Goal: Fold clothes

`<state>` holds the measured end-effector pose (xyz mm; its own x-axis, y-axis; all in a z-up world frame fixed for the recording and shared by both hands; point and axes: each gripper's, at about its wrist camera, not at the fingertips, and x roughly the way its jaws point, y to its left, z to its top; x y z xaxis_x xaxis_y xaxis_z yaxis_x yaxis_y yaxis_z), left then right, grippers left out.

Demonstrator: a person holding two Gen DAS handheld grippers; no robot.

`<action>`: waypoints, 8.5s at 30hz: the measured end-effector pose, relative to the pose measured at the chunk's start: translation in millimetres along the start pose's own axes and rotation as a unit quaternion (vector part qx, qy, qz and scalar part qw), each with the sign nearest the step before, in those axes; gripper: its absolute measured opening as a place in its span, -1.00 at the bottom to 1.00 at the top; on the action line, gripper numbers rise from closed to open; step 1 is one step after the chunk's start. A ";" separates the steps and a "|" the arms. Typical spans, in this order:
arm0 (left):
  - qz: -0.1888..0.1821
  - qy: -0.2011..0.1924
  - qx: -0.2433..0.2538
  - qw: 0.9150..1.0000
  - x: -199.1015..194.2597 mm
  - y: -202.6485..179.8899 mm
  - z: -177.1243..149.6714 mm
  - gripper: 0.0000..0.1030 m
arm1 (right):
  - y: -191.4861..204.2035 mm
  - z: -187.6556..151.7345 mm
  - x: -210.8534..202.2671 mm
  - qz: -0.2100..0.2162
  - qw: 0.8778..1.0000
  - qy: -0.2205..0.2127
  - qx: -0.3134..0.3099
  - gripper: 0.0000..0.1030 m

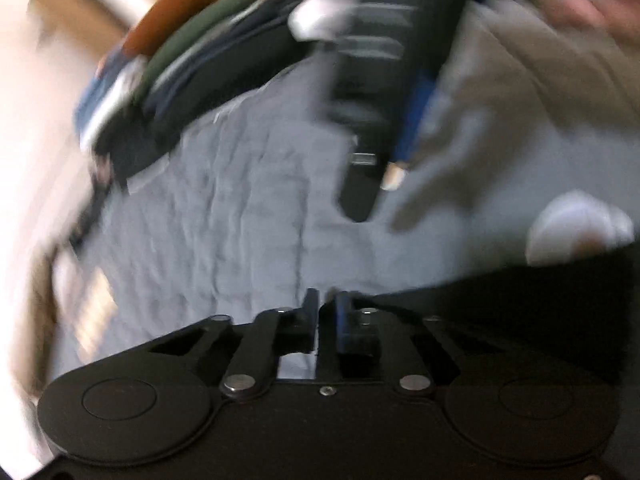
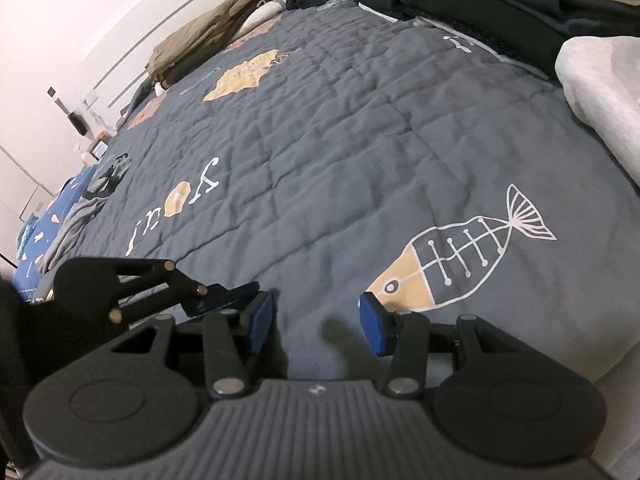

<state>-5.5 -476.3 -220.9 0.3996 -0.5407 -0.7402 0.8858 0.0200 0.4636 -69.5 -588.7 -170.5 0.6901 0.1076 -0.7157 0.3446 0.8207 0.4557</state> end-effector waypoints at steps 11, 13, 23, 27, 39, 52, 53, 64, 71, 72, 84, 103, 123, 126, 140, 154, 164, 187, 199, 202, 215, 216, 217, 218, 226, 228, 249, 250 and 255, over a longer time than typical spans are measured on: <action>-0.222 -0.085 -0.530 0.814 -7.0 122.0 -70.7 -0.98 | -0.7 0.1 1.5 0.012 1.000 0.004 0.008 -0.08; -0.241 -0.119 -0.576 0.772 -12.5 120.2 -84.4 -0.98 | -0.1 0.0 1.2 0.014 1.000 0.004 0.009 -0.08; -0.261 -0.137 -0.642 0.708 -27.7 103.4 -107.3 -0.98 | 3.6 -2.4 2.1 0.045 0.999 0.007 0.007 -0.08; -0.173 -0.062 -0.586 0.789 -38.0 99.6 -97.3 -0.97 | 6.9 -3.2 3.5 0.043 0.999 0.008 -0.002 -0.08; -0.023 -0.070 -0.527 0.847 -158.0 85.3 -141.3 -0.02 | 24.9 -9.7 7.3 0.046 0.997 0.008 -0.054 -0.08; 0.102 -0.040 -0.657 0.746 -263.0 38.9 -295.8 0.00 | 69.9 -33.6 43.3 0.056 0.995 0.001 -0.088 -0.08; 0.116 -0.040 -0.663 0.738 -265.3 37.4 -303.5 0.00 | 71.5 -33.5 43.7 0.056 0.995 -0.009 -0.084 -0.08; 0.224 -0.004 -0.625 0.748 -284.3 51.7 -330.8 0.00 | 69.2 -28.6 55.0 0.049 0.996 -0.076 -0.019 -0.09; 0.246 0.029 -0.626 0.739 -288.8 58.6 -347.3 0.09 | 69.1 -21.0 46.7 0.051 0.997 -0.055 -0.033 -0.08; 0.234 0.030 -0.629 0.741 -288.2 58.0 -349.7 0.12 | 69.5 -18.6 44.3 0.051 0.997 -0.045 -0.041 -0.08; 0.186 0.001 -0.677 0.712 -280.2 62.2 -368.6 -0.71 | 71.9 -9.9 9.1 0.029 0.992 0.002 -0.120 -0.07; 0.195 -0.030 -0.681 0.706 -285.0 62.4 -366.9 -0.81 | 53.8 -19.1 33.2 0.064 0.996 -0.062 -0.017 -0.82; 0.232 -0.003 -0.649 0.724 -256.6 77.6 -372.2 -0.54 | 56.0 -22.5 52.7 0.013 0.996 -0.084 -0.034 -0.68; 0.250 -0.023 -0.666 0.702 -273.7 81.5 -378.5 -0.31 | 56.2 -16.8 38.4 -0.006 0.995 -0.094 -0.045 -0.30; 0.229 -0.078 -0.681 0.691 -324.1 41.7 -333.2 -0.08 | 106.4 -46.6 -34.1 0.013 0.991 -0.074 -0.114 -0.12; 0.186 -0.076 -0.683 0.702 -349.3 -49.5 -298.4 0.07 | 178.0 -175.6 -62.4 0.119 0.978 -0.005 -0.169 -0.10; 0.088 -0.118 -0.746 0.649 -366.3 -112.3 -309.2 0.10 | 196.4 -238.7 -46.3 0.103 0.972 0.070 -0.202 -0.10; 0.221 -0.102 -0.842 0.481 -394.5 -156.0 -371.0 0.20 | 179.2 -241.7 -76.0 0.105 0.981 0.034 -0.157 -0.10; 0.243 -0.078 -0.855 0.452 -391.4 -161.0 -388.0 0.23 | 211.6 -256.2 -57.7 0.144 0.974 0.058 -0.164 -0.10; 0.230 -0.084 -0.859 0.450 -386.4 -163.3 -390.9 0.12 | 216.7 -260.5 -54.4 0.146 0.973 0.065 -0.168 -0.10; 0.216 -0.101 -0.847 0.475 -387.9 -166.4 -377.2 -0.40 | 224.9 -272.8 -46.3 0.151 0.969 0.083 -0.175 -0.09; 0.214 -0.090 -0.851 0.471 -384.8 -166.9 -378.7 -0.40 | 224.3 -272.0 -45.8 0.152 0.969 0.084 -0.173 -0.09; 0.213 -0.078 -0.855 0.467 -381.5 -167.8 -380.5 -0.37 | 223.9 -271.7 -45.7 0.155 0.970 0.084 -0.170 -0.09; 0.203 -0.068 -0.864 0.456 -377.8 -169.5 -383.7 -0.34 | 224.1 -271.3 -45.5 0.156 0.970 0.086 -0.167 -0.09; 0.199 -0.102 -0.855 0.468 -376.7 -167.8 -375.3 -0.28 | 229.3 -271.8 -49.2 0.172 0.967 0.090 -0.167 -0.09; 0.201 -0.102 -0.848 0.479 -375.7 -165.1 -370.8 -0.28 | 231.0 -272.8 -49.7 0.174 0.966 0.091 -0.171 -0.09; 0.205 -0.078 -0.850 0.479 -360.6 -154.1 -370.3 -0.24 | 228.6 -272.5 -52.9 0.177 0.966 0.094 -0.162 -0.09; 0.205 -0.079 -0.850 0.479 -360.3 -153.8 -370.3 -0.24 | 228.3 -272.4 -53.1 0.177 0.966 0.094 -0.162 -0.09; 0.209 -0.083 -0.846 0.484 -360.8 -152.0 -368.4 -0.41 | 226.8 -271.6 -54.4 0.176 0.967 0.092 -0.159 -0.09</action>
<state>-197.5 25.6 -203.7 0.7279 -0.2490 -0.6388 -0.2824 0.7402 -0.6103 -201.7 -256.0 -172.0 0.5946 0.4855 -0.6409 -0.1242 0.8430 0.5234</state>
